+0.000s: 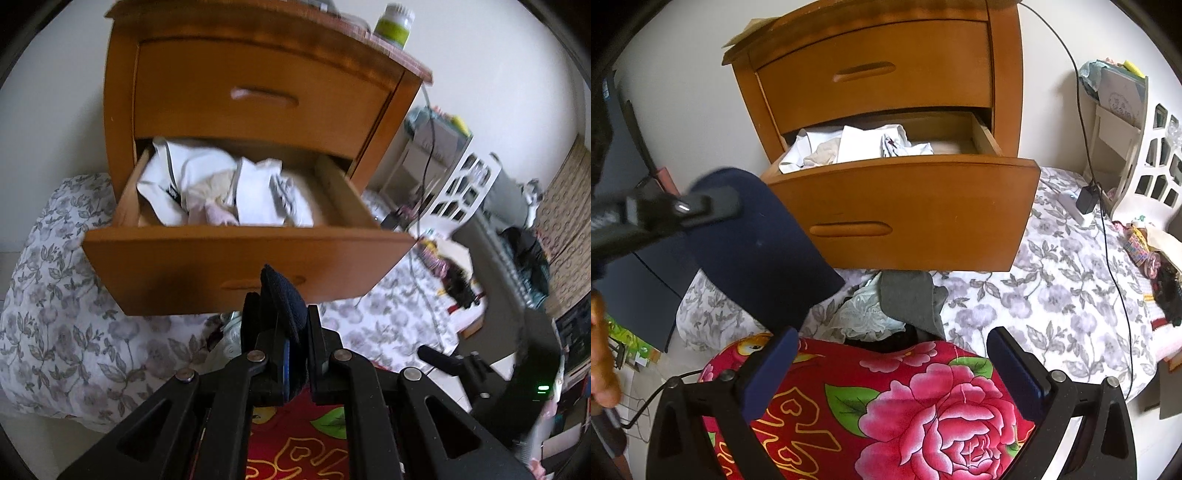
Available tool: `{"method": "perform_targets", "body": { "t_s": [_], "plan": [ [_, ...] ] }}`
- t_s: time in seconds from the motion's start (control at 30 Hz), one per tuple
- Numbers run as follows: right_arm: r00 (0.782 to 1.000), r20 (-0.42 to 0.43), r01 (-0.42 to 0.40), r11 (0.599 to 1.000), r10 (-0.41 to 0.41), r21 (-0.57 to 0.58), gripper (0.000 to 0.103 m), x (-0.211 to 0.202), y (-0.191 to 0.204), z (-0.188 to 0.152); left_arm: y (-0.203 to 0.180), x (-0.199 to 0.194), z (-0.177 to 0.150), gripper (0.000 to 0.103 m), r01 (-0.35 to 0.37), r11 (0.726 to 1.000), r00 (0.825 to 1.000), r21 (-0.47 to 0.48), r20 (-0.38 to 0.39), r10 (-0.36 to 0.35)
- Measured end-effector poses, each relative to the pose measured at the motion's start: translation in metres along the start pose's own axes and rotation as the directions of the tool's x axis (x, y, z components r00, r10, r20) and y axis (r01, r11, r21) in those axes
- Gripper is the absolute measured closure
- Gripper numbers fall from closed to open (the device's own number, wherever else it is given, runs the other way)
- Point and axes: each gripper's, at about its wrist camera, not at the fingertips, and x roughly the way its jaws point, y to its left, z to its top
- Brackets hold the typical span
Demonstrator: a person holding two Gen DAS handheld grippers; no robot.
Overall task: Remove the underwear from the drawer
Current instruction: 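Lower the navy garment onto the garment pile and open the left gripper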
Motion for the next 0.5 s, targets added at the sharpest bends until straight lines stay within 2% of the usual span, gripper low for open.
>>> {"method": "perform_targets", "body": {
  "t_s": [0.17,0.33,0.5],
  "plan": [
    [1.000,-0.012,-0.001,1.000,0.001,0.013,0.000,0.005,-0.005,-0.001,-0.003,0.031,-0.008,0.096,-0.016,1.000,0.998,0.021,-0.054,0.017],
    [1.000,-0.027,-0.002,1.000,0.002,0.020,0.000,0.011,-0.009,-0.003,-0.004,0.049,-0.006,0.095,-0.009,0.999,0.999,0.032,-0.054,0.010],
    [0.999,-0.035,-0.001,1.000,0.002,0.023,0.000,0.014,-0.010,-0.005,0.002,0.070,-0.005,0.095,-0.059,0.998,0.995,0.025,-0.074,0.060]
  ]
}}
